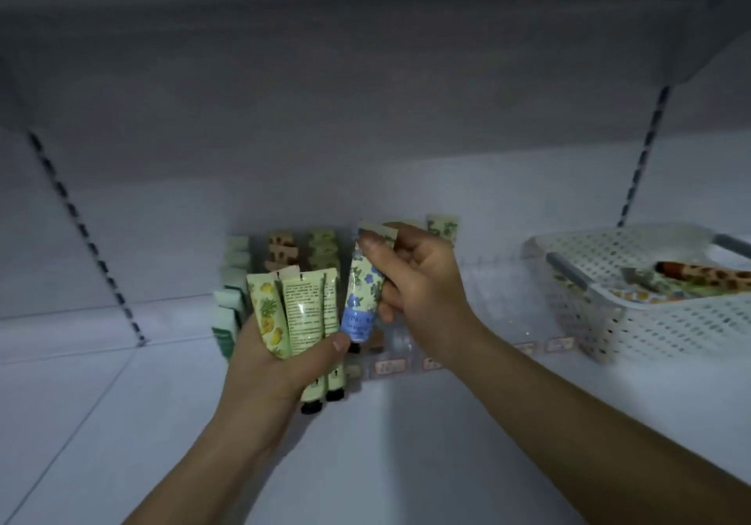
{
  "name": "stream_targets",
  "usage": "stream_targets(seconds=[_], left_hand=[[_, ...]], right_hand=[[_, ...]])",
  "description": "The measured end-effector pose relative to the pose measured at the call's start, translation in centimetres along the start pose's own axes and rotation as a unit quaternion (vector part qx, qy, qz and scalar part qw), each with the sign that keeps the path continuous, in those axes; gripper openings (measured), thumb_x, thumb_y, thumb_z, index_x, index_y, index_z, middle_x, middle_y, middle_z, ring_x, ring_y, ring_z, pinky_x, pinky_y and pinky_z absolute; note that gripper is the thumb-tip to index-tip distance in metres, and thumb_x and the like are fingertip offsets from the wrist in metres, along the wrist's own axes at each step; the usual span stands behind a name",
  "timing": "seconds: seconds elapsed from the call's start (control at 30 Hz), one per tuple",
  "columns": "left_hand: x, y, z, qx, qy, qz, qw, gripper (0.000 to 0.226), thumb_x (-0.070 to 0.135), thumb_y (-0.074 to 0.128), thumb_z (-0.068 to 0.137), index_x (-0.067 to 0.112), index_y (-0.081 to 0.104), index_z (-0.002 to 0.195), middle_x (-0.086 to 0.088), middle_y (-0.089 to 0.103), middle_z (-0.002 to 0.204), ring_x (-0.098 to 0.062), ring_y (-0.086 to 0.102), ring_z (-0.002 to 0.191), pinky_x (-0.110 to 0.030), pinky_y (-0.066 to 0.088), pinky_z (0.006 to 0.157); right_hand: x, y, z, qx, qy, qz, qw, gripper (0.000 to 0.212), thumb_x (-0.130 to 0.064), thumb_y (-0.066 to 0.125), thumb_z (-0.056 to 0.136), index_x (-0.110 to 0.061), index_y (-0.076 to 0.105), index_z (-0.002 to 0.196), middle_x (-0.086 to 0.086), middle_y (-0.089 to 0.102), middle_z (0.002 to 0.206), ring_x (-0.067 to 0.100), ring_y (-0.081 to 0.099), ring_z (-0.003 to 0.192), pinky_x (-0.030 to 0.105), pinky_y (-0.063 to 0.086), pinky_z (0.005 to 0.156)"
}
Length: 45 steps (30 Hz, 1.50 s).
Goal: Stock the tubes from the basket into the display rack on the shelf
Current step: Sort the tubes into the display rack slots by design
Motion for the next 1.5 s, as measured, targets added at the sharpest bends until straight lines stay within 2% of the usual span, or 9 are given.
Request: stream_targets(seconds=[0.13,0.27,0.43,0.57,0.7,0.8,0.9,1.3,1.5], left_hand=[[-1.8,-0.7,-0.5,0.000,-0.022,-0.055,0.998,0.054,0.011,0.082,0.068,0.009,0.068,0.120,-0.021,0.072,0.112,-0.042,0.070,0.096,-0.046,0.056,0.070],[-0.8,0.2,0.6,0.012,0.017,0.000,1.000,0.051,0.010,0.078,0.070,0.008,0.067,0.119,-0.013,0.076,0.107,-0.034,0.073,0.096,-0.044,0.062,0.074],[1.8,4.1,3.2,-0.015,0.121,0.128,0.984,0.033,0.009,0.083,0.068,0.024,0.071,0.094,0.018,0.076,0.086,0.003,0.071,0.079,-0.012,0.053,0.063],[1.5,6.8,4.1,-0.024,0.177,0.209,0.961,0.039,-0.003,0.079,0.074,0.029,0.066,0.092,0.017,0.071,0.086,0.006,0.065,0.074,-0.007,0.047,0.061],[0.2,7.6,2.3,-0.076,0.243,0.322,0.912,0.047,0.013,0.082,0.073,0.040,0.059,0.103,0.032,0.062,0.101,0.013,0.063,0.084,-0.006,0.048,0.065],[-0.1,7.5,1.3,-0.116,0.269,0.342,0.893,0.056,0.014,0.080,0.072,0.038,0.059,0.118,0.027,0.066,0.107,0.010,0.065,0.091,-0.014,0.053,0.069],[-0.1,6.8,1.5,-0.067,0.291,0.320,0.899,0.049,0.014,0.083,0.075,0.027,0.063,0.117,0.035,0.063,0.102,0.010,0.065,0.092,-0.009,0.051,0.072],[-1.0,5.3,2.6,-0.029,0.191,0.199,0.961,0.054,0.007,0.081,0.075,0.035,0.062,0.117,0.023,0.070,0.108,-0.002,0.069,0.100,-0.017,0.055,0.081],[-2.4,4.8,2.8,-0.035,0.122,0.156,0.980,0.042,0.006,0.082,0.077,0.014,0.067,0.115,0.010,0.075,0.101,-0.009,0.072,0.094,-0.030,0.061,0.077]], right_hand=[[0.4,0.8,-0.5,-0.027,-0.029,-0.095,0.995,0.007,-0.010,0.073,0.090,-0.005,0.071,0.096,0.004,0.069,0.070,0.028,0.050,0.039,0.044,0.046,0.039],[-0.3,-0.7,0.3,-0.044,-0.051,-0.087,0.994,0.014,-0.003,0.072,0.088,-0.016,0.071,0.094,-0.005,0.057,0.058,0.022,0.051,0.045,0.030,0.047,0.045],[-1.1,-5.4,2.4,0.020,-0.070,-0.072,0.995,0.011,-0.012,0.069,0.088,-0.005,0.071,0.097,0.010,0.066,0.069,0.021,0.051,0.050,0.025,0.044,0.045],[-2.1,-10.6,3.9,0.111,-0.098,-0.118,0.982,0.023,-0.007,0.064,0.096,-0.004,0.053,0.076,0.003,0.037,0.055,0.018,0.041,0.049,0.029,0.038,0.049],[-1.7,-12.2,4.4,0.141,-0.158,-0.291,0.933,0.027,-0.022,0.069,0.094,-0.003,0.056,0.080,0.015,0.048,0.061,0.033,0.050,0.057,0.045,0.048,0.056],[-1.7,-11.8,4.2,0.144,-0.196,-0.388,0.889,0.021,-0.026,0.072,0.091,-0.008,0.064,0.093,0.003,0.056,0.069,0.016,0.056,0.064,0.032,0.050,0.061],[-1.9,-11.2,3.8,0.136,-0.209,-0.407,0.879,0.017,-0.027,0.074,0.089,-0.015,0.066,0.099,-0.010,0.056,0.072,0.006,0.055,0.064,0.014,0.043,0.061],[-0.9,-11.0,3.8,0.106,-0.102,-0.545,0.826,0.045,-0.039,0.084,0.078,-0.023,0.045,0.063,-0.011,0.050,0.061,0.008,0.048,0.056,0.023,0.029,0.049],[0.2,-11.0,4.1,0.061,-0.034,-0.604,0.794,0.039,-0.046,0.079,0.081,-0.011,0.063,0.080,0.002,0.065,0.069,0.019,0.062,0.069,0.023,0.042,0.052]])
Point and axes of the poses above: each hand's wrist, its own z-axis towards the middle knuckle, its own y-axis out of the palm, x = y × z, the point moved 7 cm from there along z, towards the middle knuckle
